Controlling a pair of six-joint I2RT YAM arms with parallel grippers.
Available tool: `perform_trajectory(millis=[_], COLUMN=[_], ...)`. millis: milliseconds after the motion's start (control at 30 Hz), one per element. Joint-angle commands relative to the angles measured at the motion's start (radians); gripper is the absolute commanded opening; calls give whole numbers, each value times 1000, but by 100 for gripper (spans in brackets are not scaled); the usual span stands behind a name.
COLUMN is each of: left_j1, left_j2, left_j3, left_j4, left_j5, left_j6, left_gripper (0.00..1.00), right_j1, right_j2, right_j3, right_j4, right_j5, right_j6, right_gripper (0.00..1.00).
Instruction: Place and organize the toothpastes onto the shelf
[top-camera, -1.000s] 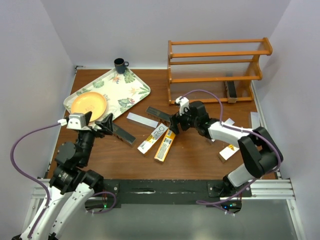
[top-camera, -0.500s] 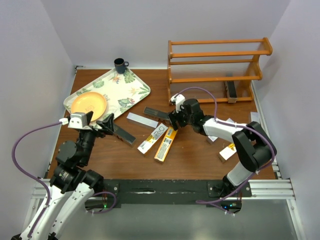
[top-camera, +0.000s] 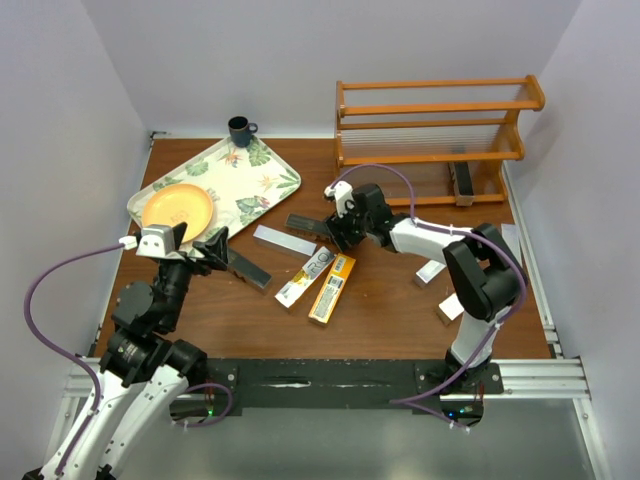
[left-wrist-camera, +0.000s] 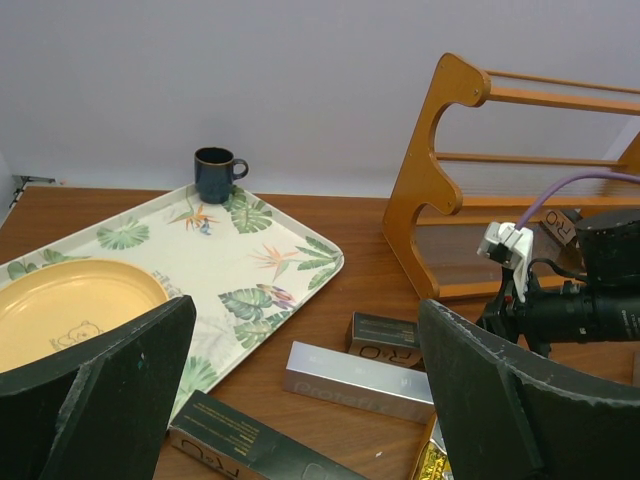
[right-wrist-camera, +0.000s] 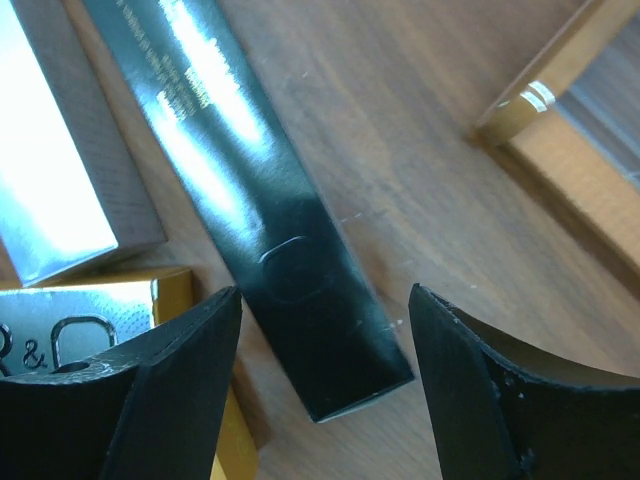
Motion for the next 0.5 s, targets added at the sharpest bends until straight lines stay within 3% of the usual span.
perform_trajectory(millis=[0, 33, 467], left_j1=[5, 5, 5], left_j2=[-1, -1, -1], left_j3=[19, 19, 19], left_j4=[27, 27, 28], left_j5=[8, 8, 11], left_j6=[6, 6, 6], left_gripper=[98, 98, 98], right_j1=[6, 6, 6], right_j2=[8, 9, -53], right_j3=[40, 40, -13], right_j4=[-40, -41, -52], right_j5=[-74, -80, -151], right_j6=[-31, -30, -51], right_gripper=[70, 65, 44])
